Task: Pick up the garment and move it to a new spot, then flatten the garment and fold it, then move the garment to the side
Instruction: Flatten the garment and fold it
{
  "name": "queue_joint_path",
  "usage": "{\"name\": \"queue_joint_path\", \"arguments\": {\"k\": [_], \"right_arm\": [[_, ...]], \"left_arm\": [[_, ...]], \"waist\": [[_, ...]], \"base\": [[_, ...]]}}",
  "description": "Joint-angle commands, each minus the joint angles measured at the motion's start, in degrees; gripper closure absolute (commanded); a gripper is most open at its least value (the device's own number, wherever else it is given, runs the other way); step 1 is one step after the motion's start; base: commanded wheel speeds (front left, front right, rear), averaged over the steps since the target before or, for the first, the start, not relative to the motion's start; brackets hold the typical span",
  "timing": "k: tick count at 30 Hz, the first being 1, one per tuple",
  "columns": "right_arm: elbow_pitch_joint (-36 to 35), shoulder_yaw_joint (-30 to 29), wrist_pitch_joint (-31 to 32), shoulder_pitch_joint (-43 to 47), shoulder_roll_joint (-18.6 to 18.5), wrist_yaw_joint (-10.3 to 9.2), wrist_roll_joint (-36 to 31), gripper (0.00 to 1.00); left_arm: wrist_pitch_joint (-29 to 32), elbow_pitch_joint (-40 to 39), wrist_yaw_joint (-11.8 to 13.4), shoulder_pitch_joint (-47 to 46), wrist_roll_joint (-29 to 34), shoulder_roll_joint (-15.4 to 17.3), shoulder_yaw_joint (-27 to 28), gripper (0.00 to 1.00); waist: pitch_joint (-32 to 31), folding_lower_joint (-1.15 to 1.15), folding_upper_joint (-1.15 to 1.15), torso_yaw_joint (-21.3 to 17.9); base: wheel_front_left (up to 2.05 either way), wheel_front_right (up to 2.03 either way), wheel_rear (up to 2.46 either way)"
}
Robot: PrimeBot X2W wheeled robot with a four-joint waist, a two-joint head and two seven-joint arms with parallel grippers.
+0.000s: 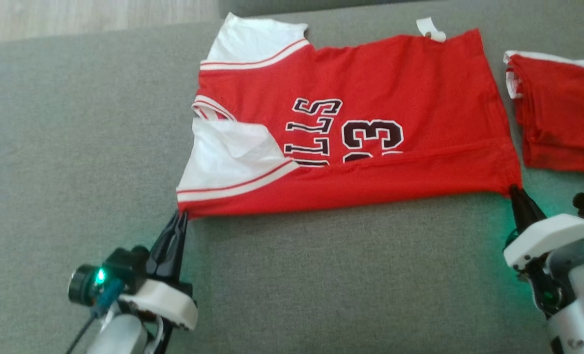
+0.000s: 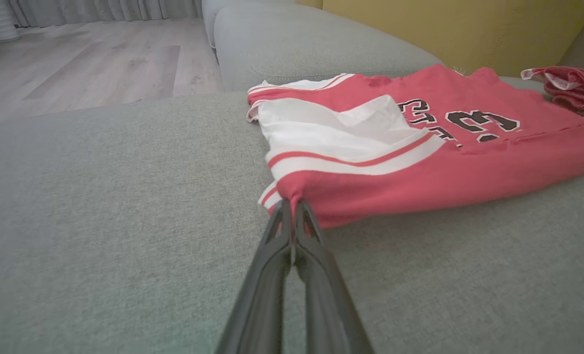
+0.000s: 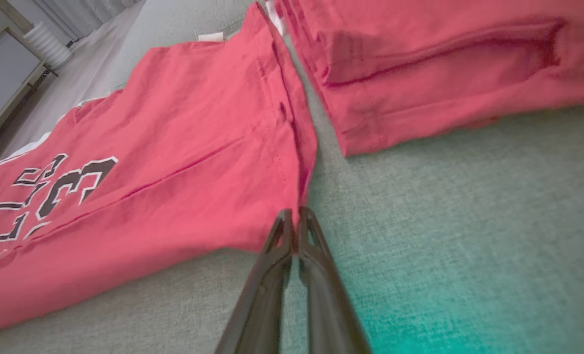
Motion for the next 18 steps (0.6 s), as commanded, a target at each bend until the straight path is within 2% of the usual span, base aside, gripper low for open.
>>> {"name": "queue_joint_path", "arguments": {"k": [1, 10, 18], "right_arm": [[-1.8, 1.1, -0.8, 1.0, -1.7, -0.04, 0.5, 1.0], [-6.6, 1.5, -0.3, 11.7, -4.8, -0.04, 2.9, 1.0], [-14.4, -3.2, 2.5, 20.9, -5.8, -0.04, 2.1, 1.0]], "left_arm": [[-0.5, -1.7, 0.5, 0.4, -0.2, 1.8, 1.6, 1.0], [0.6, -9.2, 4.3, 10.3, -0.5, 2.3, 0.3, 1.0], [3.1, -16.9, 7.3, 18.3, 0.1, 3.4, -1.8, 1.0]], "waist": [[-1.2, 0.0, 0.0, 0.5], [-5.9, 0.0, 0.0, 2.3], [-6.3, 0.0, 0.0, 2.3]], "base": [[0.0, 0.0, 0.0], [0.0, 0.0, 0.0], [0.0, 0.0, 0.0]]}}
